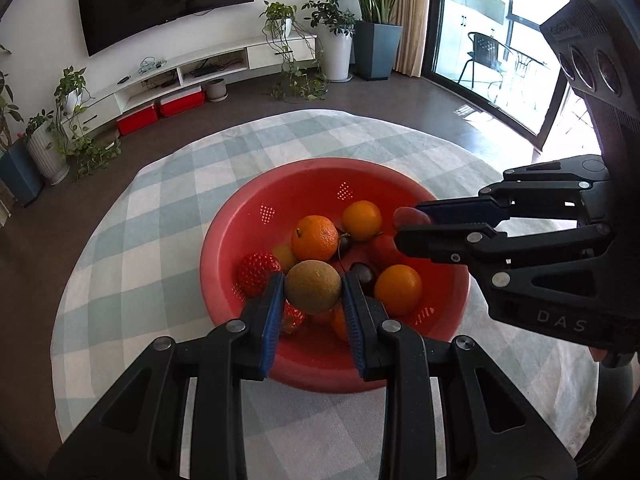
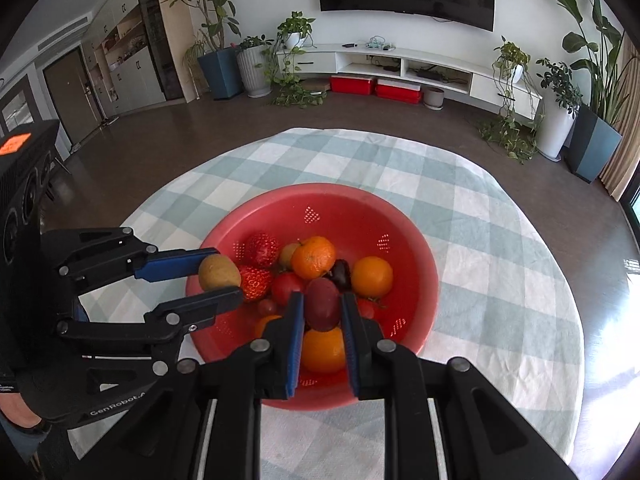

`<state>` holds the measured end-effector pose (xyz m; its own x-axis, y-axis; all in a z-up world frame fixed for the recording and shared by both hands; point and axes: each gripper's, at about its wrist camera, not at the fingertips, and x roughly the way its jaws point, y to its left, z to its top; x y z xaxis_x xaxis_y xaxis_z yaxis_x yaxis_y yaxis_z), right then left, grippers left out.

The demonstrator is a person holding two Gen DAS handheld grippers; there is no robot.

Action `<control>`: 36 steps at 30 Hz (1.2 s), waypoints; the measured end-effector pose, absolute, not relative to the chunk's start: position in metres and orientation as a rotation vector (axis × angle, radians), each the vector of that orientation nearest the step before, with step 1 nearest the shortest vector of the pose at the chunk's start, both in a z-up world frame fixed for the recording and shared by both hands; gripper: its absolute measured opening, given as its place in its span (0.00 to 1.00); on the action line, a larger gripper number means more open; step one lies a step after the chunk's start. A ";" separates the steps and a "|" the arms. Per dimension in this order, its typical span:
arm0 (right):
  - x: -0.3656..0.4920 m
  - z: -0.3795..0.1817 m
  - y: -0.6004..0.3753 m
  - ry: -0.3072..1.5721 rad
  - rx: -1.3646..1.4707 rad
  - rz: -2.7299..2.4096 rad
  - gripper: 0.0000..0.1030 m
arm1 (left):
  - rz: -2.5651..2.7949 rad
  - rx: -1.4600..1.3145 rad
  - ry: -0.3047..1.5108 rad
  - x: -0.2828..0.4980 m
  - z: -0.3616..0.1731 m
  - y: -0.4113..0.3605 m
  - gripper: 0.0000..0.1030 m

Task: Organize fruits

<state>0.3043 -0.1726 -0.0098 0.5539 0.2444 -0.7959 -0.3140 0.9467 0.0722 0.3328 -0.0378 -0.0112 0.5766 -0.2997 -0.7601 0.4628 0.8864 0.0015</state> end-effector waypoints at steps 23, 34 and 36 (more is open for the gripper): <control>0.269 0.000 -0.195 0.850 -0.054 0.197 0.59 | -0.305 0.082 0.767 0.320 -0.005 -0.015 0.98; 0.164 0.066 -0.202 0.490 0.076 0.161 0.96 | -0.046 0.134 0.486 0.213 0.076 -0.022 1.00; 0.147 0.078 -0.200 0.436 0.072 0.147 0.98 | -0.009 0.090 0.485 0.199 0.088 -0.018 1.00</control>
<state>0.1469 -0.1999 0.0779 0.8961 0.1576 -0.4150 -0.1267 0.9868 0.1011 0.1995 -0.0184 0.0879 0.8846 0.0125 -0.4662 0.0300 0.9960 0.0838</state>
